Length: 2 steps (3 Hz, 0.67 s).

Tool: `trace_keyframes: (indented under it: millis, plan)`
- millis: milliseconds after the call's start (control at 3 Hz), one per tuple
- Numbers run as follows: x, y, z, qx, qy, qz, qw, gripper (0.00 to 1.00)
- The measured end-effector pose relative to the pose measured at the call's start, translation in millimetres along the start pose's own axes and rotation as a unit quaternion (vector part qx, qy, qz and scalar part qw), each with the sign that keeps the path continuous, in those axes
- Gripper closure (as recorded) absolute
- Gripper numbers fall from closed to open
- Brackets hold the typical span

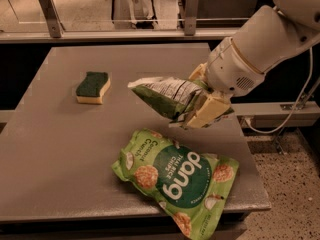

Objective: Move green jalapeno chip bag near green rice chip bag

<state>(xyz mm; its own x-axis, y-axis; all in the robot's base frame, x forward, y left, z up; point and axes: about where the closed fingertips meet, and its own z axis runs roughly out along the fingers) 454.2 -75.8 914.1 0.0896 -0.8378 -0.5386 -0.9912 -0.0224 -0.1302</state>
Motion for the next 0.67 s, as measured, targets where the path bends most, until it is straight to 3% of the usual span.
trace_keyframes:
  millis: [333,667]
  plan:
    - [-1.5,0.5,0.4,0.000,0.000,-0.001,1.0000,0.00]
    - [-1.5,0.5,0.4,0.000,0.000,-0.002,1.0000,0.00]
